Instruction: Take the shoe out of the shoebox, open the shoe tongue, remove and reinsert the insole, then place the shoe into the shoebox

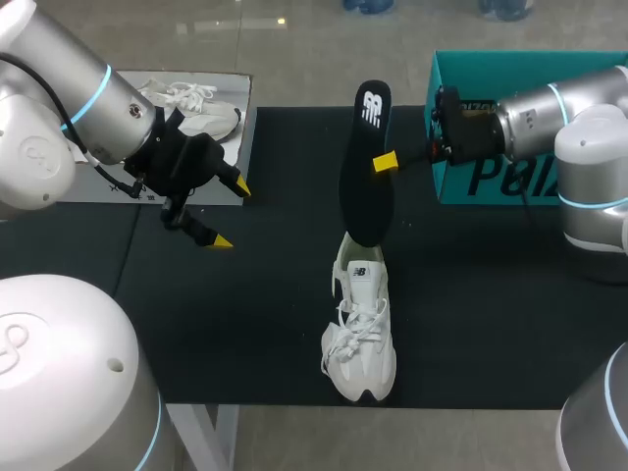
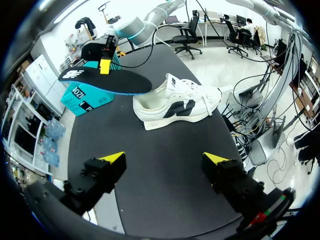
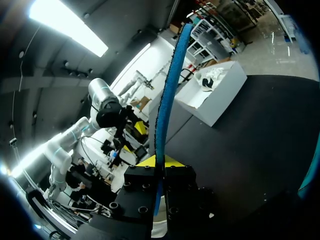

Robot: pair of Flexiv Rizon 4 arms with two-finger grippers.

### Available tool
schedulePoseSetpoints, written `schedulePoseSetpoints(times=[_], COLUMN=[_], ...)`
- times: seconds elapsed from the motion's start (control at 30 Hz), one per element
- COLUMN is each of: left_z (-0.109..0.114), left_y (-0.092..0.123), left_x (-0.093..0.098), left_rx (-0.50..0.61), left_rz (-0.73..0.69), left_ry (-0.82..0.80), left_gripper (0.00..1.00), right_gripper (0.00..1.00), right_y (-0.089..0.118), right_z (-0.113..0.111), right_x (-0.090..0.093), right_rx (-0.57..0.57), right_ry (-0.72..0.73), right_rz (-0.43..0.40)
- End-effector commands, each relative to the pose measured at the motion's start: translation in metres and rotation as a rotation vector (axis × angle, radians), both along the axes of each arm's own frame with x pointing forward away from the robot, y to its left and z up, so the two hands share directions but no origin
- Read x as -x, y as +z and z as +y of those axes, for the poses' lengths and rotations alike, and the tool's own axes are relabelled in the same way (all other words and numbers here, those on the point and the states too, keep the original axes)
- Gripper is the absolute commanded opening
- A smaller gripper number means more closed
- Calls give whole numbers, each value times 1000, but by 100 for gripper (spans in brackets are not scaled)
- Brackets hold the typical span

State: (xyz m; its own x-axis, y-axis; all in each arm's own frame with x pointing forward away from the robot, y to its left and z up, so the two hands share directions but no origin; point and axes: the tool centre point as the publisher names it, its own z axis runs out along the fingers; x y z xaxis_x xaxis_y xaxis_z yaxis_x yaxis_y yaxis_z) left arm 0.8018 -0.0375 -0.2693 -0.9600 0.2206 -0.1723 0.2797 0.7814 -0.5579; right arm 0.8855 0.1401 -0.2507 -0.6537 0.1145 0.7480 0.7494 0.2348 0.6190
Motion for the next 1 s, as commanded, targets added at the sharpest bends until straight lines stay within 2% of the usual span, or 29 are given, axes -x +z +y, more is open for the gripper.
schedulePoseSetpoints(times=[0.03, 0.3, 0.57, 1.0], left_z=[0, 0, 0, 0], left_y=[0, 0, 0, 0], left_x=[0, 0, 0, 0], left_rx=[-5, -5, -5, -5], left_rz=[0, 0, 0, 0], left_ry=[0, 0, 0, 0], left_gripper=[100, 100, 100, 100], right_gripper=[0, 0, 0, 0], right_y=[-7, -17, -28, -40], right_z=[8, 14, 11, 20], right_x=[11, 31, 49, 63], right_rx=[-4, 1, -3, 58], right_ry=[-15, -37, -62, -60], right_rz=[-9, -23, -2, 18])
